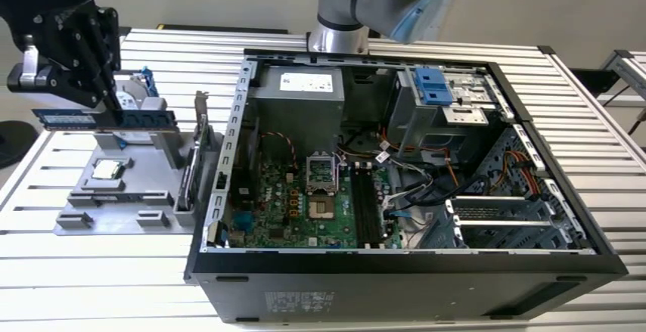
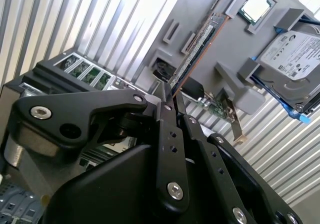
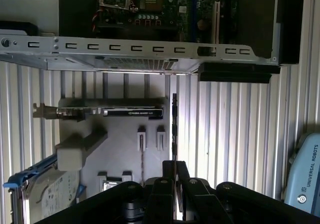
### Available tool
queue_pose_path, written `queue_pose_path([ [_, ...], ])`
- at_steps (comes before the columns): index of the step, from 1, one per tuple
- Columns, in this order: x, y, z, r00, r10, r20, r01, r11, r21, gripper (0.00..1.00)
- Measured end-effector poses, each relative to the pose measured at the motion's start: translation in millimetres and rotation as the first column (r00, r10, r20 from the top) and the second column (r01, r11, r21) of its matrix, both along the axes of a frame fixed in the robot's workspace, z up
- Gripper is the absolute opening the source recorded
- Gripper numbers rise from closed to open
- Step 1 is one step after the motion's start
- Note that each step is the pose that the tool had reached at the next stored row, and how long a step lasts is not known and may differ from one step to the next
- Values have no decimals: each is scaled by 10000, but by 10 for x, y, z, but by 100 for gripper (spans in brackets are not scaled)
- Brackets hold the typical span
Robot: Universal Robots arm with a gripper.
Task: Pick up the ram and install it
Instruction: 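Pick up the ram and move it above insertion slot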
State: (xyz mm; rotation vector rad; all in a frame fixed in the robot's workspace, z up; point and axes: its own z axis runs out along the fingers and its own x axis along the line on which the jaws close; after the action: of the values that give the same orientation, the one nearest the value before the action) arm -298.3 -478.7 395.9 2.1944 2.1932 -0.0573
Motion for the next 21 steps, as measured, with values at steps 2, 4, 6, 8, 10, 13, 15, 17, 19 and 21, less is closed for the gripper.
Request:
queue_pose_path([
  [2,9,0,0,10000,0,0,0,10000,-2,0],
  [4,19,0,0,10000,0,-1,0,10000,-6,0],
  [6,27,0,0,10000,-1,0,1,10000,-8,0],
  [8,36,0,0,10000,0,0,0,10000,-11,0],
  [10,46,0,0,10000,0,0,0,10000,-13,0],
  [13,62,0,0,10000,0,0,0,10000,-16,0],
  [15,71,0,0,10000,-1,0,1,10000,-18,0],
  [17,84,0,0,10000,0,0,0,10000,-20,0],
  [19,97,0,0,10000,0,0,0,10000,-21,0],
  [21,105,0,-1,10000,-1,1,1,10000,-21,0],
])
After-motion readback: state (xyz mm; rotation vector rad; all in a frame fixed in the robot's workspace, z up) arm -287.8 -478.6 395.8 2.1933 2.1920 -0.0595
